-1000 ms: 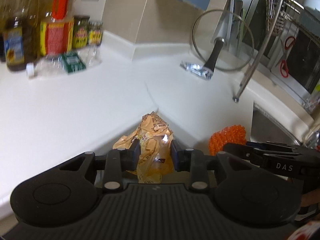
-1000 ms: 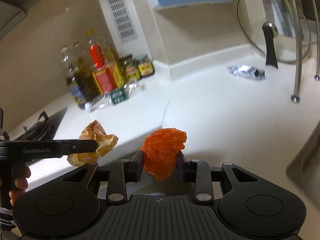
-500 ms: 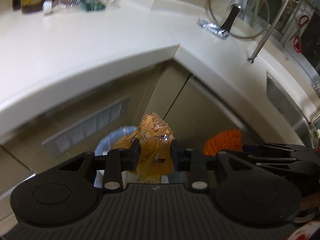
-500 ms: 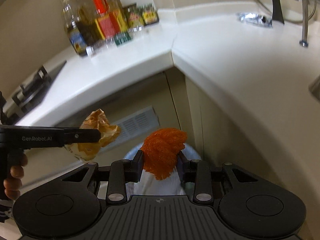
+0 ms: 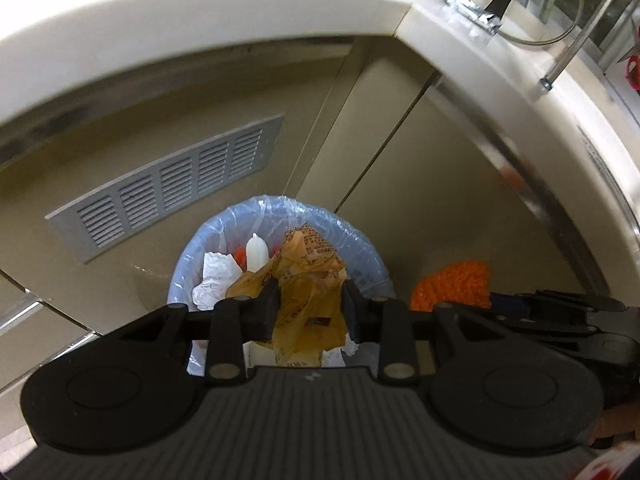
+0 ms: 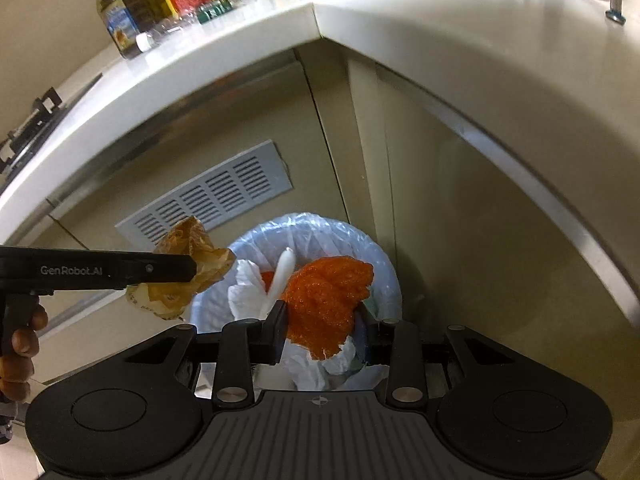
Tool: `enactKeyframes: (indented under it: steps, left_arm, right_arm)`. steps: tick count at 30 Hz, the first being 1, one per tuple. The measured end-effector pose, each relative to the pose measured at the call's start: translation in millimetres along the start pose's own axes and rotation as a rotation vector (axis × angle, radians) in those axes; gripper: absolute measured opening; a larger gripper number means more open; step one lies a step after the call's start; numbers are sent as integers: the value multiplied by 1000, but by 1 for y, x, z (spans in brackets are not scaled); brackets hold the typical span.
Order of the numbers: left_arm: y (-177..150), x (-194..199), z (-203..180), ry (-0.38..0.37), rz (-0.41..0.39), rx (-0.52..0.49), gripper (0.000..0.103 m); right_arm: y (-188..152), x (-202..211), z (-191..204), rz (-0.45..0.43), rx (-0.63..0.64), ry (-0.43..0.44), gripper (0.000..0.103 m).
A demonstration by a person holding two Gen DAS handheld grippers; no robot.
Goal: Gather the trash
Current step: 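Carry the paper bag and orange scrubber down over the wastebasket, then open the left tool to drop the paper bag into the wastebasket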
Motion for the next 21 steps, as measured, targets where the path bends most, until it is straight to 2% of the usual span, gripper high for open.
enactKeyframes:
  steps: [13, 16, 21]
  left_arm:
    - [8, -56, -5, -5, 35, 9, 35]
    - [12, -63, -5, -1, 34, 2, 38]
    - [16, -70, -6, 0, 32, -11, 50]
  right_arm:
    - [8, -37, -13, -9, -15, -30, 34]
    - [11, -38, -16, -9, -25, -35, 34]
    - [16, -41, -21, -8, -35, -37, 34]
Point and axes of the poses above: each gripper's, at about its wrist camera, not at the fingertips, and x roughly against the way its jaws point, z to its left, y to its top, the point moved 4 cm from there along -x, roughly the way its jaws point, and after that the axes turned 13 degrees about -x, right-handed, at the moved point
